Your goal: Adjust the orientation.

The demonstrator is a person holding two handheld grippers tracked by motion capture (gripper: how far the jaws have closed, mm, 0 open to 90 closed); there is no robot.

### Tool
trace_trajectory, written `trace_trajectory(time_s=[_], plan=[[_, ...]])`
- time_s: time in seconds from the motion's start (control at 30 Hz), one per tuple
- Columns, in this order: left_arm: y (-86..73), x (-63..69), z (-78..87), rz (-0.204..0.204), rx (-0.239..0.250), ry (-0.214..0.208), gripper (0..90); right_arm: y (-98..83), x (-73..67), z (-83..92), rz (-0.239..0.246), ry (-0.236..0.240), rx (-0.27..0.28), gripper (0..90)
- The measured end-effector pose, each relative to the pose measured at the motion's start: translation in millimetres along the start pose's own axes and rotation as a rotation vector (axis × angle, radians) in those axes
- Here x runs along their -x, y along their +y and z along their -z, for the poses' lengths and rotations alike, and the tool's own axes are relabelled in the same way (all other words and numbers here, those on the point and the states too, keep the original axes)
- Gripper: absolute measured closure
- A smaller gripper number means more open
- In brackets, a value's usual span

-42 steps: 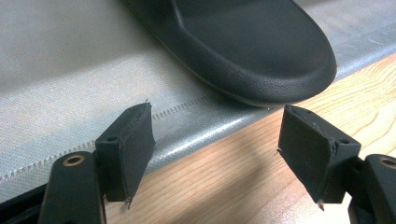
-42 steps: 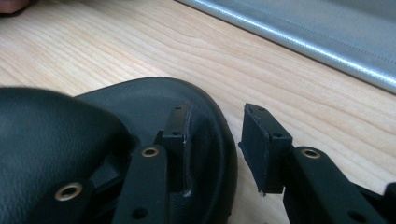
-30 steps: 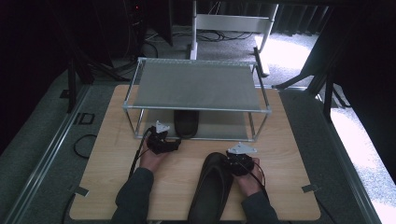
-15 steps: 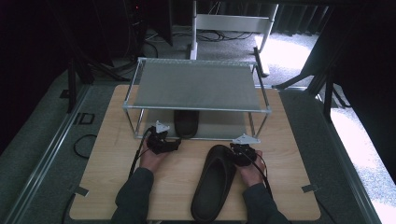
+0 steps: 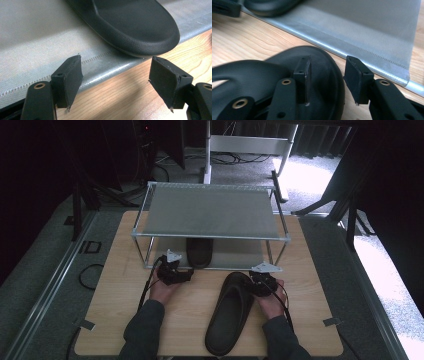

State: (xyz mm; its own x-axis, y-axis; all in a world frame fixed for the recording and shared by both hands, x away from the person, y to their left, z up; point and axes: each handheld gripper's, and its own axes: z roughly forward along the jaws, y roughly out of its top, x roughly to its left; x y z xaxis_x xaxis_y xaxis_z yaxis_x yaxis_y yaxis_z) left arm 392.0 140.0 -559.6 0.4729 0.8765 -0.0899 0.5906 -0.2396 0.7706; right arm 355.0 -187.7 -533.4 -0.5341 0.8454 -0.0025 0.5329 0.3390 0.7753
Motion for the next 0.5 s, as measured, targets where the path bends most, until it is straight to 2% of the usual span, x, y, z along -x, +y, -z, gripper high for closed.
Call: trace_trajectory(time_s=[0.2,0.5], plan=[[0.0,0.3,-0.1,-0.002,0.0,0.002,27.4,4.6,-10.5,24.9,0.008,0.038,0.047,52.2],[0.0,0.5,0.0,-0.003,-0.001,0.003,27.3,1.4,-31.7,49.0,0.007,0.099,0.071,49.1]])
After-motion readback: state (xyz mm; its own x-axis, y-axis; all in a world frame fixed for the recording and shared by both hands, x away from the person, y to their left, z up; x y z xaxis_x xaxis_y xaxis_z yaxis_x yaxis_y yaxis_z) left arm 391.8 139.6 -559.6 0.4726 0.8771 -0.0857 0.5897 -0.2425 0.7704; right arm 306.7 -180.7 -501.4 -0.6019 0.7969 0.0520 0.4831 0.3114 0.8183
